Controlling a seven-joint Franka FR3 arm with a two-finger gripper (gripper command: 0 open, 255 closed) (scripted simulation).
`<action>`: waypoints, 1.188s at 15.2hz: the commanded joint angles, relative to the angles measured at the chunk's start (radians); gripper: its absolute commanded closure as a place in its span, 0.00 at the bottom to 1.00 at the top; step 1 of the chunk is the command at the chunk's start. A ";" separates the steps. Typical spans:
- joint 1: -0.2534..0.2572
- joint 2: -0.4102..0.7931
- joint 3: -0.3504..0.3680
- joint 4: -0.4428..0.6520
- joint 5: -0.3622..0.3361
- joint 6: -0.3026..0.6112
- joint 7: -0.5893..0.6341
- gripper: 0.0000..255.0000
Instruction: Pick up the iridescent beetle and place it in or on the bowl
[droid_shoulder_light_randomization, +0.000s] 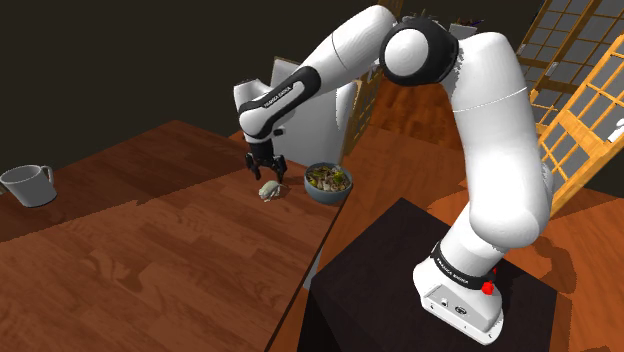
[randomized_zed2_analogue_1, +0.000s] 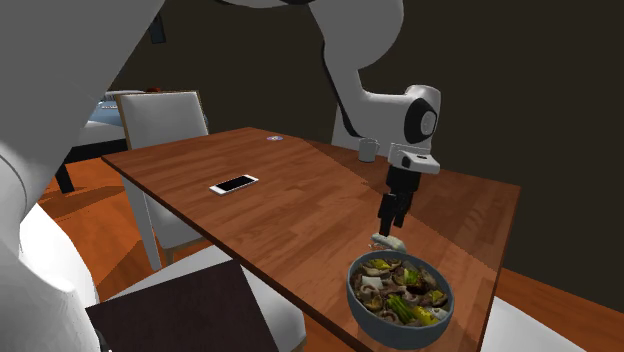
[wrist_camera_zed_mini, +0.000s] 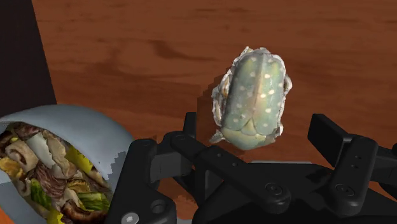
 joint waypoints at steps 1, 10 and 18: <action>0.004 0.023 -0.006 0.012 -0.003 0.010 0.012 0.00; 0.005 0.058 -0.014 -0.013 -0.013 0.069 0.018 0.00; 0.005 0.058 -0.014 -0.013 -0.013 0.069 0.018 1.00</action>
